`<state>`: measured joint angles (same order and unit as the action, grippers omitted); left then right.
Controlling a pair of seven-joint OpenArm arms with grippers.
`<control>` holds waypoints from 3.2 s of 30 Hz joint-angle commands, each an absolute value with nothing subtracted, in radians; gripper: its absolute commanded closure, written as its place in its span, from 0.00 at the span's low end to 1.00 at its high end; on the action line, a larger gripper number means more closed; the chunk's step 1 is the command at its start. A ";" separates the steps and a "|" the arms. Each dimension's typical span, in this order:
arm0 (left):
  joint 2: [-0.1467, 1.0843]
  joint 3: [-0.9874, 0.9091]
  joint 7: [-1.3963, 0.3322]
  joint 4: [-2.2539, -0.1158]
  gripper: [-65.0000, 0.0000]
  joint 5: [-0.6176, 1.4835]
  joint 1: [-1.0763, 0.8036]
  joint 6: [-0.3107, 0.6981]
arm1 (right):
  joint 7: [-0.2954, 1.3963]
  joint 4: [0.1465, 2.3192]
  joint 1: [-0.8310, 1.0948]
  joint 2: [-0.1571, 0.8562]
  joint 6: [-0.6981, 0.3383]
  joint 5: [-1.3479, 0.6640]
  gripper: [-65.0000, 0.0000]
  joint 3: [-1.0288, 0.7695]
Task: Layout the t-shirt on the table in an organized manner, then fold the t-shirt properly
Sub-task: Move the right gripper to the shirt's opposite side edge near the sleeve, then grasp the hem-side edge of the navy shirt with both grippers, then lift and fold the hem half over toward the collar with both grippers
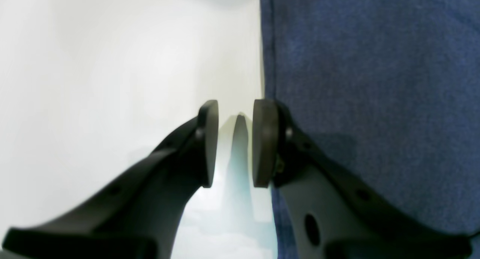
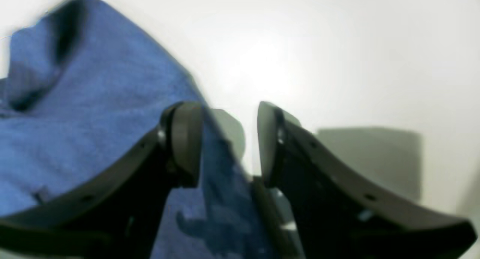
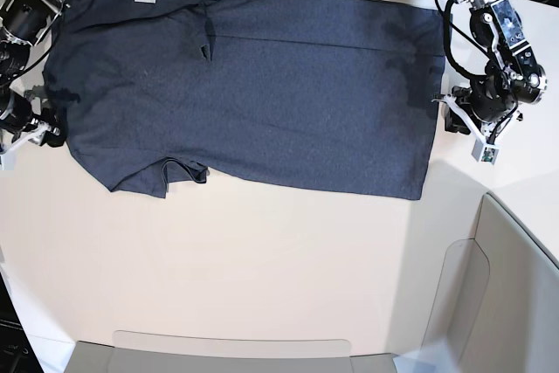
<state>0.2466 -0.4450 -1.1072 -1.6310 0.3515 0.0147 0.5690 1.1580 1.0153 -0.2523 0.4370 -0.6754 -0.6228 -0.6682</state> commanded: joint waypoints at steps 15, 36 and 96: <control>0.263 -0.447 -1.090 -1.647 0.75 0.363 0.033 0.572 | 1.193 1.015 -0.229 0.366 -0.698 -0.595 0.62 -0.604; 0.308 -0.541 -1.096 -0.944 0.68 0.366 0.486 0.588 | 1.193 1.017 -0.216 0.367 -0.697 -0.591 1.00 -0.542; 0.229 -0.455 -1.260 -1.448 1.00 0.364 0.318 0.698 | 1.194 1.538 -0.084 0.367 -0.696 -0.591 1.00 -0.542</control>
